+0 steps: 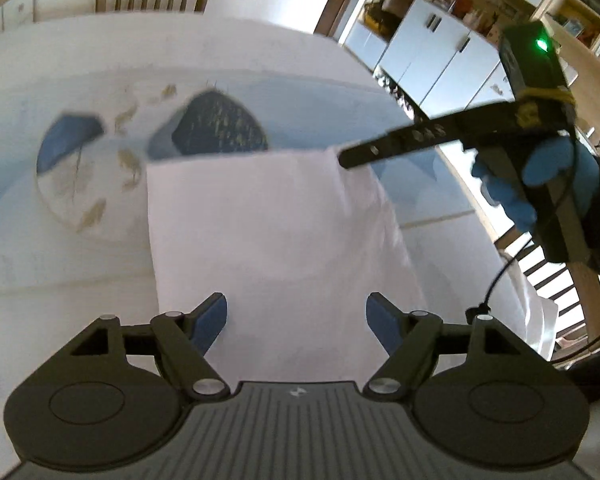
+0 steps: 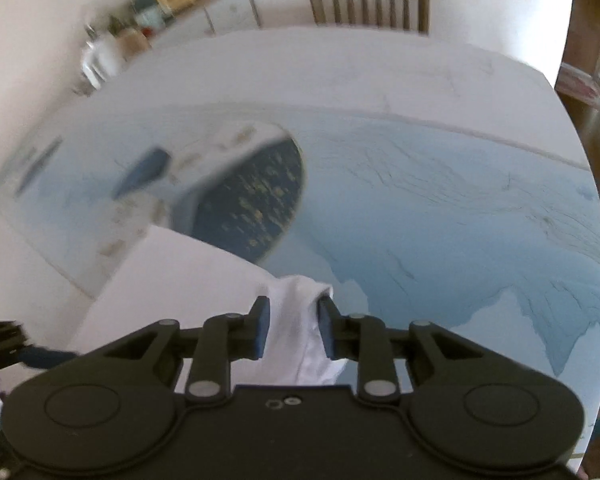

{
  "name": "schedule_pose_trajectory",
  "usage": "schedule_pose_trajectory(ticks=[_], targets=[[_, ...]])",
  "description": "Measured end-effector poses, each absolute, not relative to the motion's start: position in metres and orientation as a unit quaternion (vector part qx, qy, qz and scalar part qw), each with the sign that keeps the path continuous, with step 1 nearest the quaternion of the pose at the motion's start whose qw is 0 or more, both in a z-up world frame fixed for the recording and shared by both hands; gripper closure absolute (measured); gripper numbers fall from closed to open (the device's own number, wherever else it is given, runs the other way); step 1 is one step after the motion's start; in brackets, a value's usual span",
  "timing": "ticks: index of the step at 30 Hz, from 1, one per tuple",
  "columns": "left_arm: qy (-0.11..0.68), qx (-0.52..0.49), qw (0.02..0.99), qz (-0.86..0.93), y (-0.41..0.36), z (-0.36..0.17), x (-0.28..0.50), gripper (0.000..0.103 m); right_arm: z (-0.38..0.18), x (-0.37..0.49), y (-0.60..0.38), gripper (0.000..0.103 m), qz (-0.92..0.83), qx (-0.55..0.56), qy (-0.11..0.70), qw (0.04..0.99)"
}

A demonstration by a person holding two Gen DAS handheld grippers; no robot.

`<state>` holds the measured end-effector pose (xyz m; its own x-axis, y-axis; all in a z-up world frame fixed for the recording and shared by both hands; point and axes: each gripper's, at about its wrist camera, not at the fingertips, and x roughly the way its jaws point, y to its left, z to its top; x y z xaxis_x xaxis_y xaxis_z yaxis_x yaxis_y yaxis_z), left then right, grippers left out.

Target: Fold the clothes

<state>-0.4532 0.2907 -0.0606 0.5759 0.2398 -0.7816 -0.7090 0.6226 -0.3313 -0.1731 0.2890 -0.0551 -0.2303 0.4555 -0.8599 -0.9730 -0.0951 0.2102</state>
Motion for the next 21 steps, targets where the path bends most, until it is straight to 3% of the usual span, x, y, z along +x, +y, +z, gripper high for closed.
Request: schedule_pose_trajectory(ticks=[7,14,21], targets=[[0.372,-0.339,0.816,0.284,0.286,-0.079,-0.460,0.027,-0.073,-0.160,0.288,0.000,0.655,-0.322,0.428,0.532],[0.370,-0.323,0.820,0.293,0.285,-0.061,-0.459,0.027,-0.047,-0.162,0.252,0.000,0.664,-0.322,0.421,0.527],[0.360,-0.343,0.796,0.346,0.306,-0.053,-0.473,0.026,-0.056,-0.175,0.201,0.000,0.662,-0.299,0.468,0.503]])
